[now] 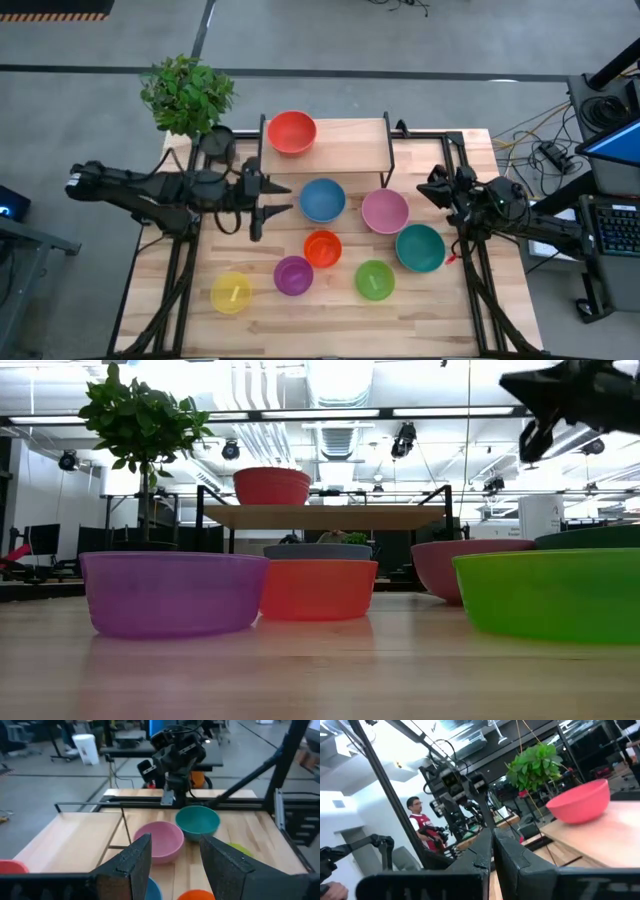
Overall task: Place and stack bowls onto a shelf
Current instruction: Put the small light green bowl on the shelf
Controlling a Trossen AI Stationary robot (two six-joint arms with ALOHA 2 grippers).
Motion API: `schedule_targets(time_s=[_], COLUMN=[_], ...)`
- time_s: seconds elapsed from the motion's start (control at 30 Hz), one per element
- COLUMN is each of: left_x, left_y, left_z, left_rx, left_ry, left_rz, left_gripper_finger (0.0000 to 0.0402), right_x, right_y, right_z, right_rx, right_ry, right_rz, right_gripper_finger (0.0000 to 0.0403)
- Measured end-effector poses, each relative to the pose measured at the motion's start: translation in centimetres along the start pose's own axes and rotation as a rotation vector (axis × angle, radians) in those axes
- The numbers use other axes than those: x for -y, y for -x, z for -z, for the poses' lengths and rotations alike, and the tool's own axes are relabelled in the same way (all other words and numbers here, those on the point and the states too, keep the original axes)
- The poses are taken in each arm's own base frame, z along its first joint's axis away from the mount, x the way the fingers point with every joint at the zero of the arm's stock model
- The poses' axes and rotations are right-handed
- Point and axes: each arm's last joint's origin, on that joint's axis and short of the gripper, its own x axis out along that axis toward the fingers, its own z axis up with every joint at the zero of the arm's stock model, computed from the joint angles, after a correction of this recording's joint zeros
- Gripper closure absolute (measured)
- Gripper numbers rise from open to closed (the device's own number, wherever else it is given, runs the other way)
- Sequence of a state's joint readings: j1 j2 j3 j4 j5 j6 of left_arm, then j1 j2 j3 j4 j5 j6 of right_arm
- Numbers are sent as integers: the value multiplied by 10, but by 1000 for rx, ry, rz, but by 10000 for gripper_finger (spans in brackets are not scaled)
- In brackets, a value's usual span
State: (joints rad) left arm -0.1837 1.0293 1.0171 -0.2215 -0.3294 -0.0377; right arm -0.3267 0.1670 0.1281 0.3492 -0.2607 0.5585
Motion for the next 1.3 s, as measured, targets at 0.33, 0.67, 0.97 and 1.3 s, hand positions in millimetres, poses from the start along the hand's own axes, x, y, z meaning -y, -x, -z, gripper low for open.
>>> schedule_targets(time_s=[0.33,0.67,0.97,1.3], left_x=[0,0,1,11], left_y=[3,3,6,6], left_z=[12,13,19,24], left_rx=[46,39,-15,-34], left_ry=[32,49,85,83], left_rz=[5,6,15,53], left_gripper_finger=[251,251,251,251], right_x=[1,-17,-58,-103], right_y=[-50,-99,-131,-159], right_z=[-21,-40,-34,-14], right_rx=[-257,-656,-913,-1147], right_ry=[23,-17,-61,-163], right_rz=[135,218,248,317], right_gripper_finger=[394,394,394,394])
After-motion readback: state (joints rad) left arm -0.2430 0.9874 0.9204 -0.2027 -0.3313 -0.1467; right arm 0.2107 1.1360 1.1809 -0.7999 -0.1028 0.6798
